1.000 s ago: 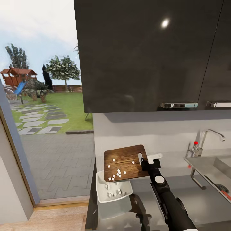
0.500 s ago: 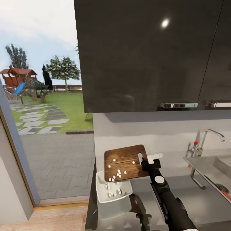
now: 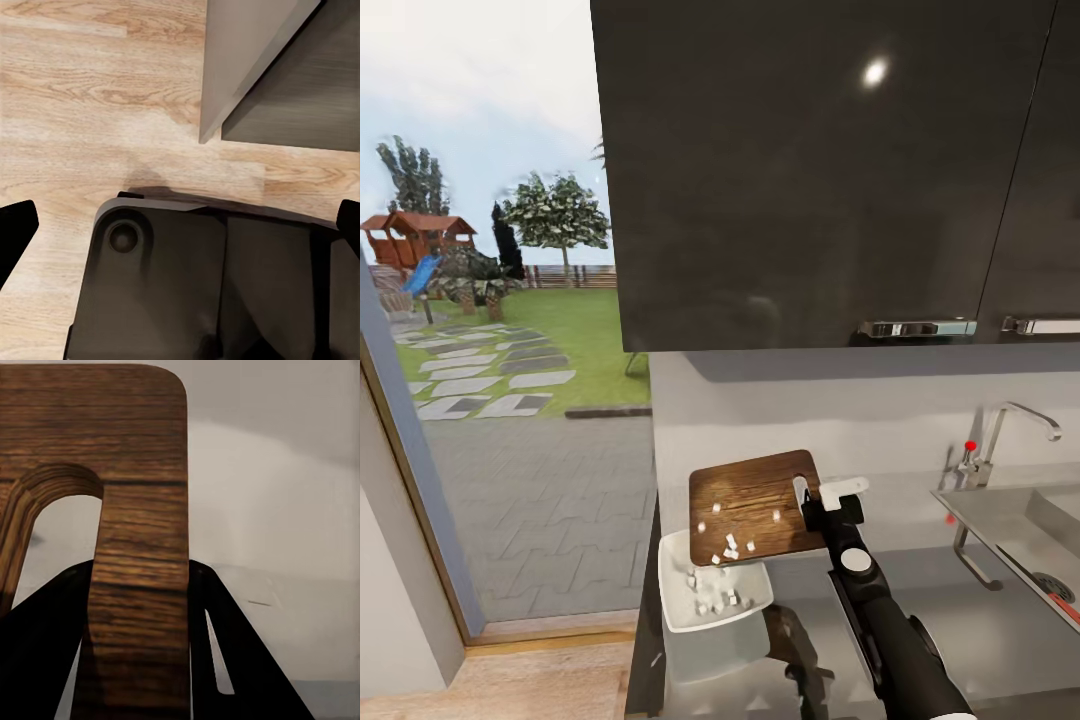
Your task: In the kitchen, take the Vidalia onion out of the sink, dice it on the chopping board with the paring knife, put the diced onion into the bowl on the countertop, then place both the paring knife and the chopping board into the sink.
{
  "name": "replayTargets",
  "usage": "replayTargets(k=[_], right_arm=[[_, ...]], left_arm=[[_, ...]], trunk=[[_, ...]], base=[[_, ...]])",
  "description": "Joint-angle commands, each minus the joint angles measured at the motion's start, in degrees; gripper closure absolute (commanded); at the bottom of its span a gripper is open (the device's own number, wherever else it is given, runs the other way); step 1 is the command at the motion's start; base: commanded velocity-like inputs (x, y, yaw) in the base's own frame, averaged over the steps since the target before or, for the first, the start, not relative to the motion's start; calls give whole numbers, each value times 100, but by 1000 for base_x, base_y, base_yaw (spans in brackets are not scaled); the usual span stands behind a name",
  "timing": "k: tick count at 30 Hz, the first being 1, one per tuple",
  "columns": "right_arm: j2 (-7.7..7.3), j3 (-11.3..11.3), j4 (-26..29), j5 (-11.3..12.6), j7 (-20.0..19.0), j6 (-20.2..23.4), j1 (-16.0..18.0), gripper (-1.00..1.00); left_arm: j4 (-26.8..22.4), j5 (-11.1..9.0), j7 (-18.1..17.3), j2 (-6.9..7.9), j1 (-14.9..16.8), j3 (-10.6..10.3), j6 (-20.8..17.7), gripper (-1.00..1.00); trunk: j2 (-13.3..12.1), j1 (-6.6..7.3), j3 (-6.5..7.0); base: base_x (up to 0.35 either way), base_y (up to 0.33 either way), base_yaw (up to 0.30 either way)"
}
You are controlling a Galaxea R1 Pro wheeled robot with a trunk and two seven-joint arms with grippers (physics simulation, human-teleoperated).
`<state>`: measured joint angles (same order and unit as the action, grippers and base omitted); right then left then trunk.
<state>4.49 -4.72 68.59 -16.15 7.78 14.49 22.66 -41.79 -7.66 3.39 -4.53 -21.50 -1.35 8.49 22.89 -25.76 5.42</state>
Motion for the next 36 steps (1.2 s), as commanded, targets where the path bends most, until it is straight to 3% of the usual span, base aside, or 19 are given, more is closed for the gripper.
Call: replayTargets(k=[1,36], right_arm=[[-1,-12,5,-55,22,46,1,100],[-1,-12,5,-55,22,46,1,100]], left_arm=[[-5,-51,21,3,-3,-15,12,-100],[-5,-51,21,-3,-3,-15,12,-100]], trunk=[[3,-2,-1],[3,-2,-1]], base=[[0,0,0],[0,57,0]])
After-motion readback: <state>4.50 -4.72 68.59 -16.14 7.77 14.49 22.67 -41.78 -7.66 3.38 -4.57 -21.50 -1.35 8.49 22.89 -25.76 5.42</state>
